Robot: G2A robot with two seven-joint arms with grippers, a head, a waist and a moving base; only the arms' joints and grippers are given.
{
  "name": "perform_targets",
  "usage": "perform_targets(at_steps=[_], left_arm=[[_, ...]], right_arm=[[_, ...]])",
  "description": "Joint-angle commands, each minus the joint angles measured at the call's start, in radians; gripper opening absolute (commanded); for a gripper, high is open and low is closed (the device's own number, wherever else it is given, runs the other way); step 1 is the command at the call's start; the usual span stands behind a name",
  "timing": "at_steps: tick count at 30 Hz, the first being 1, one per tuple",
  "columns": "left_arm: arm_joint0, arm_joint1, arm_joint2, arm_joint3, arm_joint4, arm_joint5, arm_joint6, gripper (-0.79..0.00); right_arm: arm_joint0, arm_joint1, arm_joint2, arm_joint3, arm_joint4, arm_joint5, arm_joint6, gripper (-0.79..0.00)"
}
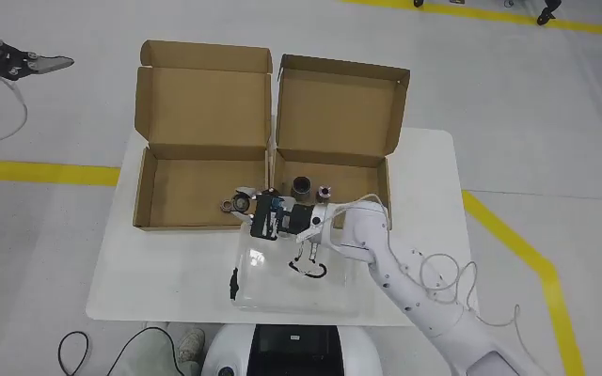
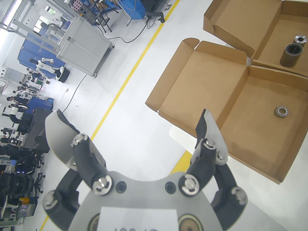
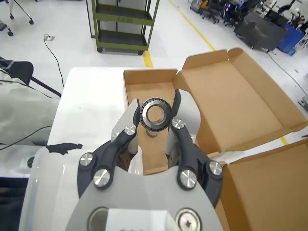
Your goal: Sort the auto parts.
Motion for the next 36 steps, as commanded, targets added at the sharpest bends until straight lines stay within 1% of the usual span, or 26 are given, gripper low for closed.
perform_targets(at_steps=[1,7,14,22,26,31,34,35,36], left_arm=[[0.000,0.000,0.000,0.000,0.000,0.000,0.000,0.000],[0.000,0.000,0.000,0.000,0.000,0.000,0.000,0.000],[0.000,0.000,0.000,0.000,0.000,0.000,0.000,0.000],[0.000,0.000,0.000,0.000,0.000,0.000,0.000,0.000],[0.000,0.000,0.000,0.000,0.000,0.000,0.000,0.000],[0.000,0.000,0.000,0.000,0.000,0.000,0.000,0.000],[0.000,0.000,0.000,0.000,0.000,0.000,0.000,0.000],[0.000,0.000,0.000,0.000,0.000,0.000,0.000,0.000],[0.000,0.000,0.000,0.000,0.000,0.000,0.000,0.000]], right_arm=[[0.013,-0.007,-0.018,0.033,0.001,0.009,0.026,-0.785],[0.072,-0.038,-0.080,0.125,0.005,0.060,0.059,-0.785],[0.177,-0.099,-0.168,0.251,0.007,0.155,0.123,-0.785],[0.309,-0.191,-0.262,0.440,0.053,0.205,0.198,-0.785],[0.358,-0.241,-0.294,0.544,0.088,0.235,0.194,-0.785],[0.404,-0.301,-0.333,0.667,0.118,0.241,0.202,-0.785],[0.420,-0.333,-0.345,0.737,0.137,0.247,0.188,-0.785],[0.424,-0.342,-0.348,0.758,0.141,0.248,0.180,-0.757],[0.429,-0.350,-0.350,0.777,0.143,0.249,0.173,-0.683]])
